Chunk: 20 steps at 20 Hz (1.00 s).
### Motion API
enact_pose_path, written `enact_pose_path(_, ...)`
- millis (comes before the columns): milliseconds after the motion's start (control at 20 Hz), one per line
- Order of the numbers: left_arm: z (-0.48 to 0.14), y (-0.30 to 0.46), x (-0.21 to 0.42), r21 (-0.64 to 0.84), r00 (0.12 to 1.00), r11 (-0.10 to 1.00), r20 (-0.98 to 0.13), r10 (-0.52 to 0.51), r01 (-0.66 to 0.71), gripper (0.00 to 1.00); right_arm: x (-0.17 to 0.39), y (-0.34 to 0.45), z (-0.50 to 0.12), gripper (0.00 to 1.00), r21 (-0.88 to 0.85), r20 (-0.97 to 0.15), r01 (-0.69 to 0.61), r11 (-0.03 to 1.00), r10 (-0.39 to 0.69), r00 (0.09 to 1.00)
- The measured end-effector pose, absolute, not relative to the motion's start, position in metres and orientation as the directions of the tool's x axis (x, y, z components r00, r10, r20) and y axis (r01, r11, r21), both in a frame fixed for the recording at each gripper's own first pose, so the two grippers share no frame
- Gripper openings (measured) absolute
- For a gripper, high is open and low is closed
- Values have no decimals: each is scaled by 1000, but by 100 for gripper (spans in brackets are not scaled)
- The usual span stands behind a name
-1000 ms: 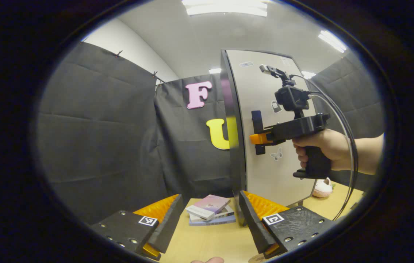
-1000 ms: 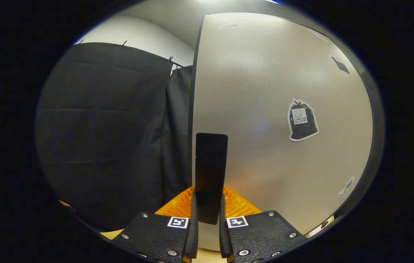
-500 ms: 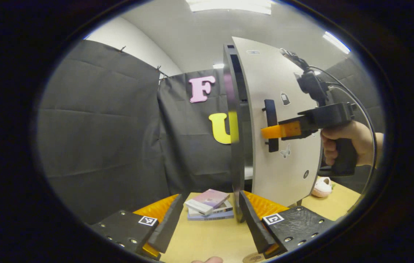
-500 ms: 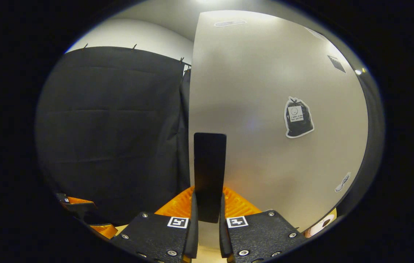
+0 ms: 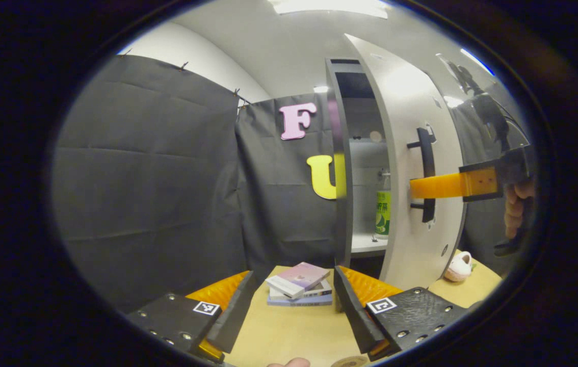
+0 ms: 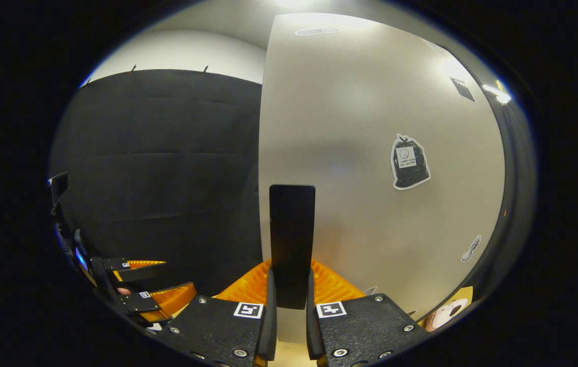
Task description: Open the cabinet door with the right hand, grasp the bottle in the cabinet with the left hand and place it on the coaster, then close the cabinet door with the right hand.
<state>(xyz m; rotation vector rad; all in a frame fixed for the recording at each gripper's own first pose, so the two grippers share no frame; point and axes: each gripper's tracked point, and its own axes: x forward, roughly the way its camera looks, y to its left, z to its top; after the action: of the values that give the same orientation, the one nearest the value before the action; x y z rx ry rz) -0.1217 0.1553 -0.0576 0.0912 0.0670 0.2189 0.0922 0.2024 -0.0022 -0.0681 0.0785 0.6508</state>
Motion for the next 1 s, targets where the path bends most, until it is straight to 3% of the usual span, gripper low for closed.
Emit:
enact_pose_path(100,-60,152,-115,113,971,968,-60,232,-224,89,92,200,-3,24,-39,-96,-637,770,631,770)
enact_pose_path(150,-60,150,-113,116,970,967,-58,236,-228,95,92,199,-4,24,-37,-97,-651,758,646,757)
enact_pose_path(200,-58,147,-111,115,970,966,-55,238,-230,82,91,197,-5,24,-36,-99,-665,746,660,745)
enact_pose_path(250,-57,144,-111,111,970,966,-54,239,-232,95,91,195,-5,24,-36,-101,-677,735,671,735)
enact_pose_path(300,-56,141,-110,103,969,967,-54,241,-235,95,88,193,-6,24,-36,-102,-687,726,681,725)
enact_pose_path(350,-57,138,-110,91,968,967,-56,245,-240,89,86,191,-6,24,-36,-102,-696,717,690,717)
enact_pose_path(750,-65,108,-87,76,972,973,-79,222,-216,89,44,163,5,24,-26,-76,-755,656,751,656)
enact_pose_path(1000,-65,76,-50,45,983,986,-78,165,-162,89,14,144,11,24,-30,-88,-728,685,724,684)
